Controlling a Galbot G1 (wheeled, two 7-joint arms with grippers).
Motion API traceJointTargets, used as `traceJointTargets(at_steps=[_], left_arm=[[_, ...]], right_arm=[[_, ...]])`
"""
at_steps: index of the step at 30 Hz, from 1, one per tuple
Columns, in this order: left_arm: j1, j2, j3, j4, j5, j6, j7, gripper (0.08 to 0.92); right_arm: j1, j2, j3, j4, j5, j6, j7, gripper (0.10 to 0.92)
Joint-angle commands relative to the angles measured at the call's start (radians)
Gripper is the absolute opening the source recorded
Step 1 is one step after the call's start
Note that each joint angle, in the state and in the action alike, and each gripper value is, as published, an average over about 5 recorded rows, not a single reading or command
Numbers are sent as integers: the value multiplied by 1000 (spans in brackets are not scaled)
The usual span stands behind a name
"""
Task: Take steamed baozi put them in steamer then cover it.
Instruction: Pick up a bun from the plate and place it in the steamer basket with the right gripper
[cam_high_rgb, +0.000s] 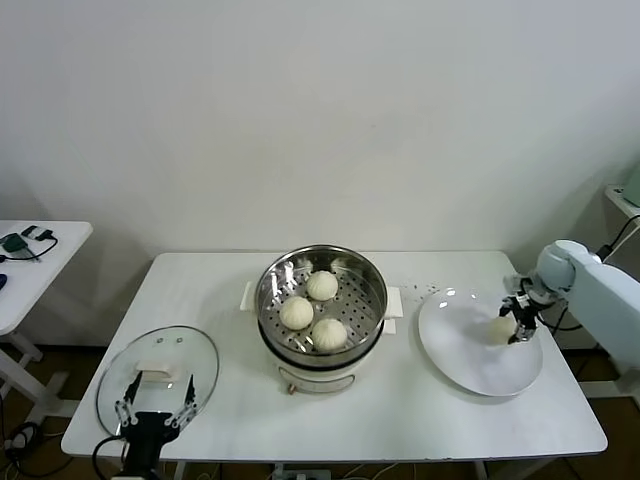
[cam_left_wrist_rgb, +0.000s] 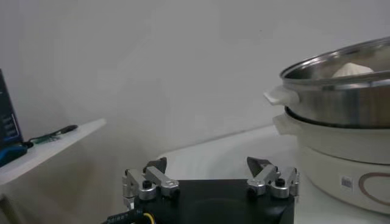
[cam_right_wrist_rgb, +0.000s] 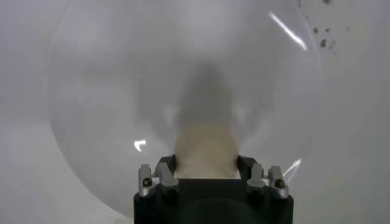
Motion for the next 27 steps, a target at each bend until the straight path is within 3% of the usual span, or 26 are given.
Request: traceJointTargets(at_steps=[1, 16, 27], left_arm=[[3, -4, 11, -13, -4, -3, 4, 823], [22, 7, 67, -75, -25, -8, 9, 823], [19, 4, 94, -100, 5, -6, 2, 823]], right_arm=[[379, -6, -382, 103, 386, -93, 20, 662], [893, 212, -883, 390, 995, -302, 161, 662], [912, 399, -984, 506, 1089, -426, 282, 661]])
